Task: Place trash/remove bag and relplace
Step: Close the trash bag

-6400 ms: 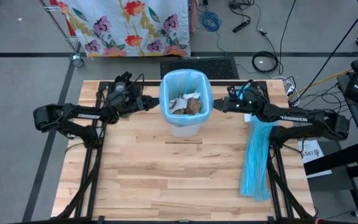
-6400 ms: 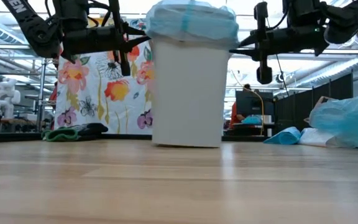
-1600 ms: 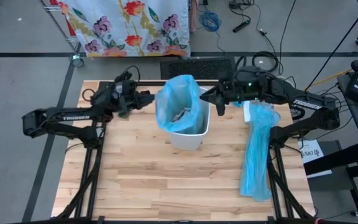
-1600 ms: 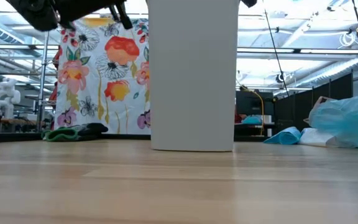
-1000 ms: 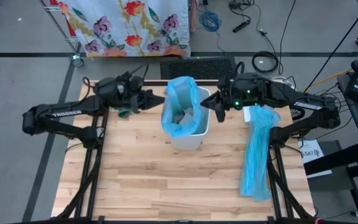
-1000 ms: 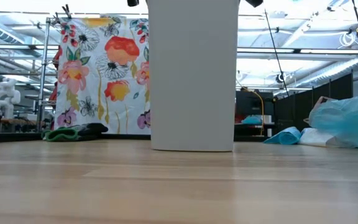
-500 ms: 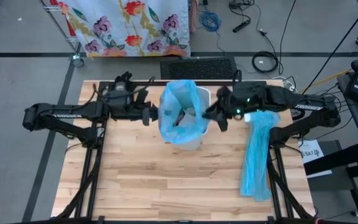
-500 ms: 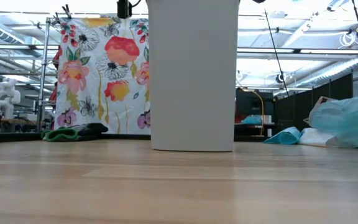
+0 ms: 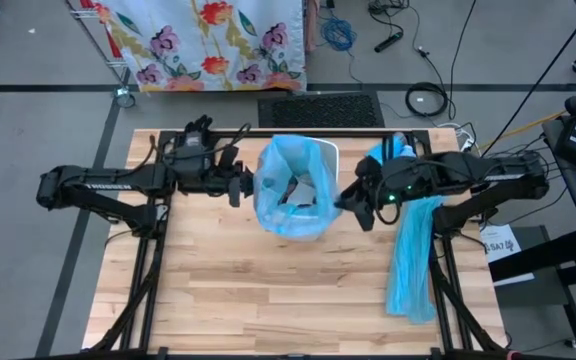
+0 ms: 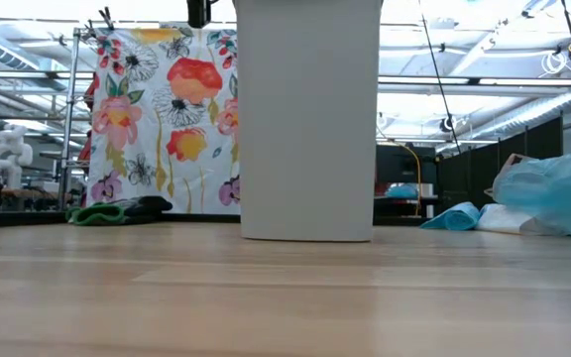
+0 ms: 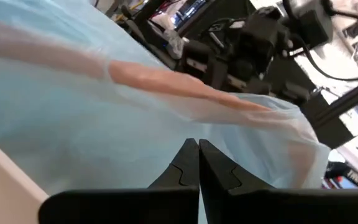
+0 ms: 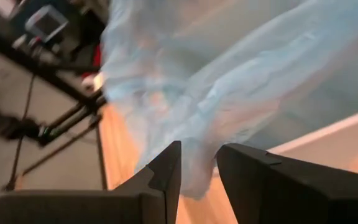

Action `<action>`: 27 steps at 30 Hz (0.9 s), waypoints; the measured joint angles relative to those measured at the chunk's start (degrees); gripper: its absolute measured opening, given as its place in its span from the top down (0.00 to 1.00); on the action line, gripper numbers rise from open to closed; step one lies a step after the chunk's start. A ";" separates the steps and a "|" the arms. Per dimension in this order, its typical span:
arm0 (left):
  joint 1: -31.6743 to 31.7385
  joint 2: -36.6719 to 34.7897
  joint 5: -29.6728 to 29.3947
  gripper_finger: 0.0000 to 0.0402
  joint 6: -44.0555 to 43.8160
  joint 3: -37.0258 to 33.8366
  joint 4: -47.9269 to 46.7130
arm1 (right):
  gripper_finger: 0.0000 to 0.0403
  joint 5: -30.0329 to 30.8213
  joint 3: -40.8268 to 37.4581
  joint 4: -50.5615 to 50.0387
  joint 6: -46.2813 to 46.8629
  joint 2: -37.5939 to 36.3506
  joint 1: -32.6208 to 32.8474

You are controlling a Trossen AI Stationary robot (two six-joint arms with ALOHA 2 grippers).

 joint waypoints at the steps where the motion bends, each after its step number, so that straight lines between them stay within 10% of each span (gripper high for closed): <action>1: 0.27 0.00 0.51 1.00 0.28 0.00 -0.05 | 0.77 1.60 0.00 -0.19 0.82 -0.30 -0.02; 17: 7.62 -0.01 8.79 1.00 6.27 0.00 -11.97 | 0.77 6.79 0.02 0.35 12.25 2.08 -4.59; 27: 11.28 -0.01 16.95 1.00 7.00 0.22 -6.37 | 0.77 6.17 0.02 18.08 5.62 6.95 -4.77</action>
